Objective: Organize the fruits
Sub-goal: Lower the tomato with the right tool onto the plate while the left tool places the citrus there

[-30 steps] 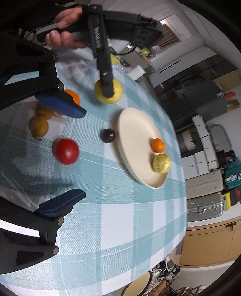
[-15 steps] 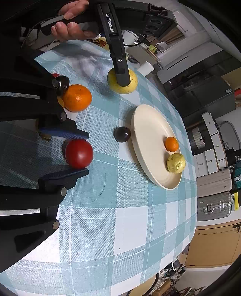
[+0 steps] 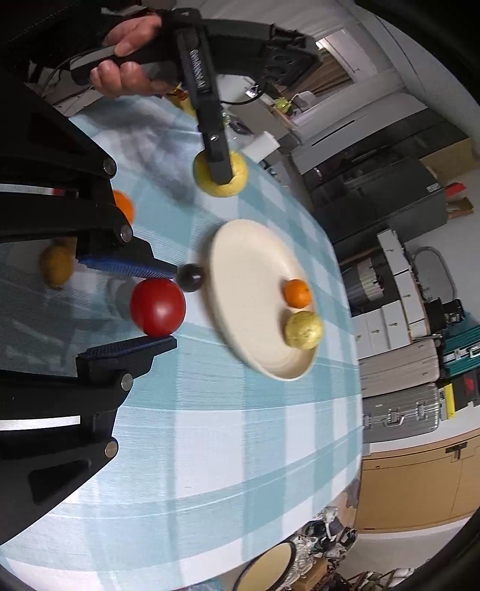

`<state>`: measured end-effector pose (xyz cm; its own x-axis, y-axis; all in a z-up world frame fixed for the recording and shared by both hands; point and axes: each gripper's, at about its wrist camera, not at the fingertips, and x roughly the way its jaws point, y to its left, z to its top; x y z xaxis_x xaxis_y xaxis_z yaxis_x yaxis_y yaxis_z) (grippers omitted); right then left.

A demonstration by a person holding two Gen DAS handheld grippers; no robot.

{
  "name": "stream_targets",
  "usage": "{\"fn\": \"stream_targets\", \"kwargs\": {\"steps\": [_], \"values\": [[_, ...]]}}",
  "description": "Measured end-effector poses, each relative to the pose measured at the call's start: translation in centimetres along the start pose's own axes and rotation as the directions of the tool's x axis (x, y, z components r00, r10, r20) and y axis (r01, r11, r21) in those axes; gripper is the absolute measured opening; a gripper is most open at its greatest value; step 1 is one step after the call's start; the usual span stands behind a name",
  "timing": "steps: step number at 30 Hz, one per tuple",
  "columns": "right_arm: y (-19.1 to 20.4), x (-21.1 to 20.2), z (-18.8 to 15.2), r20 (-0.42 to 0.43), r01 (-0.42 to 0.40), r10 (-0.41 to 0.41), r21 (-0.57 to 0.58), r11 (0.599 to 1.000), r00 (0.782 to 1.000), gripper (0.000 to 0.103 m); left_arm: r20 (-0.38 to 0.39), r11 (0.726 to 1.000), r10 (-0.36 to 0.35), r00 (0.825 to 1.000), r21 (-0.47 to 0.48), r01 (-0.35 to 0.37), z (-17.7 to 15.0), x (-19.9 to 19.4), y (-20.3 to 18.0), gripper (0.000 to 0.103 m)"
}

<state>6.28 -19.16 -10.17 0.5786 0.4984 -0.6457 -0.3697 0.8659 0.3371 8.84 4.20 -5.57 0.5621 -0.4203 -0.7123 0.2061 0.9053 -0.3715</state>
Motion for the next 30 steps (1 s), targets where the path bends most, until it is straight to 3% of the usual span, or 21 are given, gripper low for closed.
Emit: {"fn": "stream_targets", "kwargs": {"steps": [12, 30], "values": [[0.7, 1.3, 5.4, 0.073, -0.040, 0.043, -0.041, 0.998, 0.996, 0.032, 0.034, 1.000, 0.014, 0.999, -0.018, -0.013, 4.4, 1.2, 0.9, 0.045], [0.9, 6.9, 11.2, 0.052, -0.058, 0.061, -0.069, 0.996, 0.997, 0.032, 0.010, 0.998, 0.024, 1.000, -0.063, -0.024, 9.5, 5.7, 3.6, 0.045]]}}
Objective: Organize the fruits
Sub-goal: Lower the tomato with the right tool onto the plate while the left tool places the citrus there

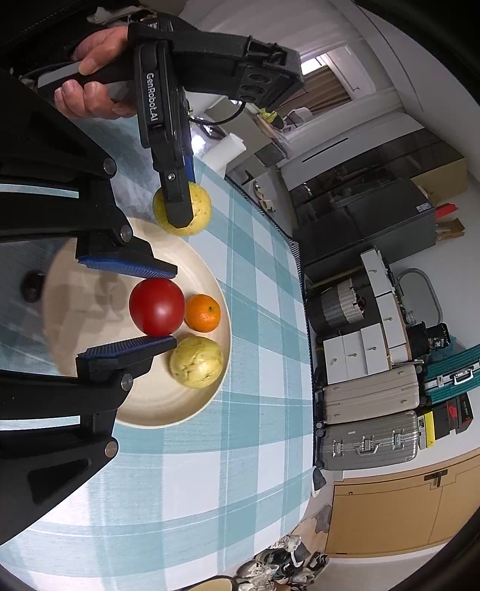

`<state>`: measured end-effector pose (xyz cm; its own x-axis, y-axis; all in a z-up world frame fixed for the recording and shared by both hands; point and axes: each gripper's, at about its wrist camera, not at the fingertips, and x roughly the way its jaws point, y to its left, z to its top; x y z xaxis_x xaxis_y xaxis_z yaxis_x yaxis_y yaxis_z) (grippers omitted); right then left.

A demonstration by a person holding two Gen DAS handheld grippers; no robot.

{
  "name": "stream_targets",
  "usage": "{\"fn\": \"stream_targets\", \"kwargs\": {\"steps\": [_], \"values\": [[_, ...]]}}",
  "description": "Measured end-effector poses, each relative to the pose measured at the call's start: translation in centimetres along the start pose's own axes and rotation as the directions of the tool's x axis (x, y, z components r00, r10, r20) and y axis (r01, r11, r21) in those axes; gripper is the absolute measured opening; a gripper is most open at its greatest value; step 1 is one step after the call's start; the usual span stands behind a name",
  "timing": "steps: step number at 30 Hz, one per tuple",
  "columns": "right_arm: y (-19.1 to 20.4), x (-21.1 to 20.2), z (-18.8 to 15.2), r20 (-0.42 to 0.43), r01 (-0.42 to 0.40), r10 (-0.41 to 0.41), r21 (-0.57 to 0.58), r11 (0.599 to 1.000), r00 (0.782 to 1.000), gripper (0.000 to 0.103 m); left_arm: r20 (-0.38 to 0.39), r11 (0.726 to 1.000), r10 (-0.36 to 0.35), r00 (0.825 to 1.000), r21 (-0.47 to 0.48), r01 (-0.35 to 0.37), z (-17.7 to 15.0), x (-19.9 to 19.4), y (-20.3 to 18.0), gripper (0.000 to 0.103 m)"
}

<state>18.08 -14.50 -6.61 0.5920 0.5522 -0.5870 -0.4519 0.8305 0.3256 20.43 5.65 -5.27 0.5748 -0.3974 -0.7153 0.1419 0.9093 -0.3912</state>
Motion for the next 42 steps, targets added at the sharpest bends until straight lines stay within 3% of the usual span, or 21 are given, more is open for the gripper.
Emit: {"fn": "stream_targets", "kwargs": {"steps": [13, 31, 38, 42], "values": [[0.3, 4.8, 1.4, -0.046, 0.000, -0.002, -0.036, 0.999, 0.999, 0.032, -0.041, 1.000, -0.016, 0.999, -0.022, 0.015, 1.8, 4.0, 1.9, 0.045], [0.3, 7.5, 1.2, -0.069, -0.001, -0.003, -0.070, 0.998, 0.998, 0.032, -0.078, 1.000, -0.020, 0.997, -0.017, 0.019, 2.8, 6.6, 2.1, 0.045], [0.3, 6.8, 1.6, -0.039, 0.006, -0.010, -0.083, 0.997, 0.999, 0.046, -0.045, 1.000, -0.005, 0.999, -0.008, 0.005, 3.6, 5.5, 1.5, 0.047], [0.3, 5.7, 1.6, -0.015, 0.003, -0.004, -0.077, 0.997, 1.000, 0.046, -0.031, 1.000, 0.011, 0.999, -0.005, -0.011, 3.4, 4.3, 1.0, 0.047]]}}
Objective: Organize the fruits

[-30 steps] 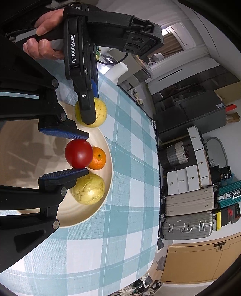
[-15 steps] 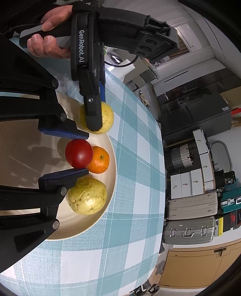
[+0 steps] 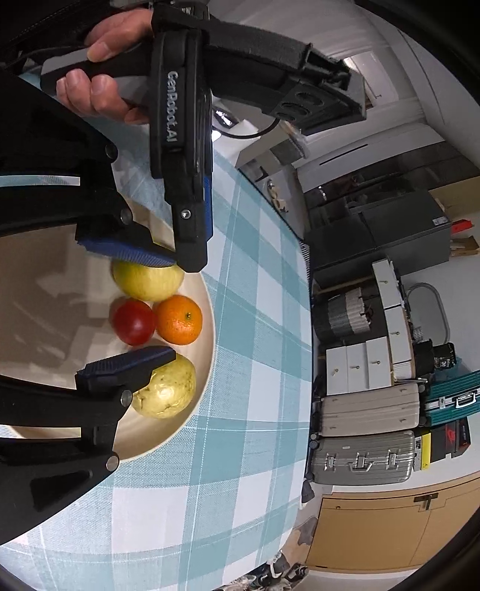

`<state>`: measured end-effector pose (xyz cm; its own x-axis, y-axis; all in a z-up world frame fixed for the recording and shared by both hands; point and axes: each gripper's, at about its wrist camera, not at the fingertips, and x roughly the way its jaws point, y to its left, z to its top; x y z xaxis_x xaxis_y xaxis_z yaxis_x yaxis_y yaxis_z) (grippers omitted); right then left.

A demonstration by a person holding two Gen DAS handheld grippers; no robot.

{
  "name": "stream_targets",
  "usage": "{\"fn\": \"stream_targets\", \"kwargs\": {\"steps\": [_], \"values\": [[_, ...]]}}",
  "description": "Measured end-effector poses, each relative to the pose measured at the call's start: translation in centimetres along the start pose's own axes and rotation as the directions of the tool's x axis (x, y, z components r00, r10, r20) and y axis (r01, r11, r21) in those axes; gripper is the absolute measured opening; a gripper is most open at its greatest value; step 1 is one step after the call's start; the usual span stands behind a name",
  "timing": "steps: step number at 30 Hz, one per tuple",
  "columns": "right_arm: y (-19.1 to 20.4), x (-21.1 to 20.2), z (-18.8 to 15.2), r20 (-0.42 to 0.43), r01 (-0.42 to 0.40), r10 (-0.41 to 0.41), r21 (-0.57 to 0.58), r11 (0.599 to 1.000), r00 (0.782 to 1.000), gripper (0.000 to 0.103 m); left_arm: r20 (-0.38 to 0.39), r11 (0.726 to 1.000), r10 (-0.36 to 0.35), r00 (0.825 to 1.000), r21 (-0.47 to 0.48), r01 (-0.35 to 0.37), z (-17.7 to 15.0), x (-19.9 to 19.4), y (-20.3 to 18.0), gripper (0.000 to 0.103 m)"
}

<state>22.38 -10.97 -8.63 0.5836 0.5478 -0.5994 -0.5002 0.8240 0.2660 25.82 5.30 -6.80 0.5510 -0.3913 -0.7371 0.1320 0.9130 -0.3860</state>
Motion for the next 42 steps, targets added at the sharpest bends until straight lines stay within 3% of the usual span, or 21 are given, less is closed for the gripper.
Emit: {"fn": "stream_targets", "kwargs": {"steps": [9, 12, 19, 26, 31, 36, 42], "values": [[-0.2, -3.9, -1.3, 0.045, 0.047, -0.048, 0.029, 0.999, 0.998, 0.054, 0.042, 0.996, 0.083, 0.996, 0.033, -0.084, -2.4, -3.7, -1.7, 0.047], [-0.3, -5.5, -1.8, 0.071, 0.048, -0.052, 0.051, 0.998, 0.996, 0.064, 0.057, 0.994, 0.098, 0.994, 0.045, -0.101, -3.4, -5.0, -2.4, 0.047], [0.5, -8.6, -2.8, 0.111, 0.049, -0.056, 0.068, 0.997, 0.992, 0.067, 0.088, 0.987, 0.130, 0.988, 0.085, -0.138, -5.9, -7.7, -4.7, 0.048], [1.6, -10.8, -3.7, 0.142, 0.057, -0.065, 0.061, 0.997, 0.988, 0.074, 0.111, 0.982, 0.147, 0.983, 0.106, -0.159, -8.0, -9.5, -6.3, 0.057], [2.3, -12.3, -4.3, 0.159, 0.061, -0.070, 0.060, 0.996, 0.985, 0.080, 0.142, 0.979, 0.158, 0.977, 0.105, -0.174, -9.5, -10.7, -6.9, 0.082], [2.7, -13.5, -5.0, 0.169, 0.065, -0.074, 0.058, 0.996, 0.983, 0.080, 0.151, 0.978, 0.156, 0.976, 0.112, -0.174, -11.0, -11.6, -7.3, 0.082], [3.5, -14.9, -6.0, 0.189, 0.058, -0.067, 0.057, 0.997, 0.980, 0.086, 0.158, 0.973, 0.178, 0.971, 0.119, -0.197, -12.4, -12.2, -7.6, 0.089]]}}
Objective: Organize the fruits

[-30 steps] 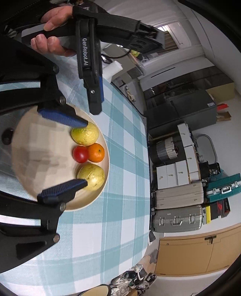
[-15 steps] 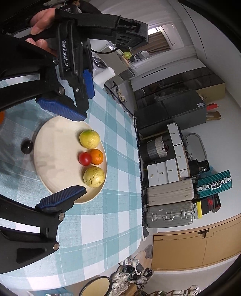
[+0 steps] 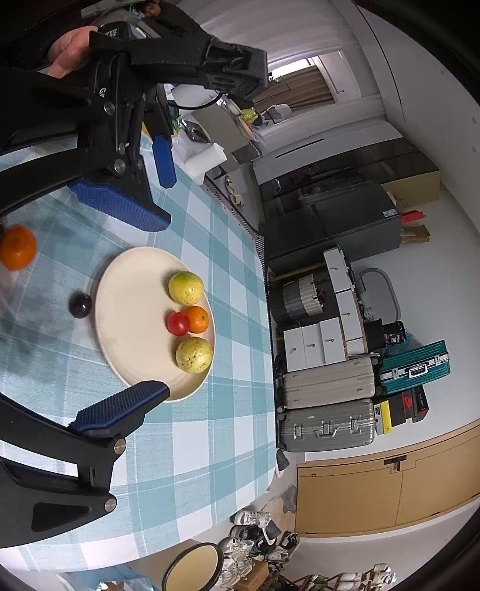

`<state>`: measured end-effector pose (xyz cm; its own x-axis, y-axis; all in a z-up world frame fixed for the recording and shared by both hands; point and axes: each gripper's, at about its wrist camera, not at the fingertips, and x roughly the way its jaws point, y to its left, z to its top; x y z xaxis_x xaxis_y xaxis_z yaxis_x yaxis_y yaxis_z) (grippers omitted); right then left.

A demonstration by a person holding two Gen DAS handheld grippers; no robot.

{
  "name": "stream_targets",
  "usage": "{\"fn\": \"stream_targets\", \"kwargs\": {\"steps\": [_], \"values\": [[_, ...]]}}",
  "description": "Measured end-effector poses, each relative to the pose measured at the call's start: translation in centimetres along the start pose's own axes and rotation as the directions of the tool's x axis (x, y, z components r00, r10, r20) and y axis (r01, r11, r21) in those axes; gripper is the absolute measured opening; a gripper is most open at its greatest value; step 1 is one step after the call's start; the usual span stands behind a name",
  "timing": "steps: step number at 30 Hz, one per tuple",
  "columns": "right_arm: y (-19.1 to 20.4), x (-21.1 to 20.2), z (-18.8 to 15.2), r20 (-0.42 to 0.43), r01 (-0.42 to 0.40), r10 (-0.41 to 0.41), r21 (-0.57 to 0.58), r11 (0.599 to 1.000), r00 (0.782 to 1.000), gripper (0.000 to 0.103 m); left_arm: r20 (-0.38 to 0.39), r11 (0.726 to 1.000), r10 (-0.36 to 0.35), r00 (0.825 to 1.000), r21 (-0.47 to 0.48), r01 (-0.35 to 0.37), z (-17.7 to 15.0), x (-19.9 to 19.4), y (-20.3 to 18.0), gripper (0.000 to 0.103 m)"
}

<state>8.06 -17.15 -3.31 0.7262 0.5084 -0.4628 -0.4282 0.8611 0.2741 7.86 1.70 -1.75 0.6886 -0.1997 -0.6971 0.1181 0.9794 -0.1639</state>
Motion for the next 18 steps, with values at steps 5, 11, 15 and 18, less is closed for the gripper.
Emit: {"fn": "stream_targets", "kwargs": {"steps": [5, 11, 15, 18], "values": [[0.7, -1.4, -0.8, 0.011, 0.004, -0.004, -0.013, 1.000, 1.000, 0.090, 0.020, 1.000, 0.003, 1.000, -0.013, -0.003, -1.5, -1.3, -0.1, 0.099], [1.1, -3.4, -2.3, 0.021, 0.012, -0.012, -0.010, 1.000, 1.000, 0.097, 0.013, 1.000, 0.003, 1.000, -0.001, -0.003, -3.3, -2.3, -0.4, 0.102], [1.1, -4.5, -3.6, 0.014, 0.018, -0.018, -0.009, 1.000, 1.000, 0.100, 0.002, 1.000, 0.000, 1.000, 0.023, 0.000, -4.8, -2.8, -0.6, 0.102], [1.0, -5.1, -4.8, 0.000, 0.023, -0.023, -0.004, 1.000, 1.000, 0.101, -0.009, 0.999, -0.007, 1.000, 0.031, 0.008, -5.8, -3.1, -0.8, 0.102]]}}
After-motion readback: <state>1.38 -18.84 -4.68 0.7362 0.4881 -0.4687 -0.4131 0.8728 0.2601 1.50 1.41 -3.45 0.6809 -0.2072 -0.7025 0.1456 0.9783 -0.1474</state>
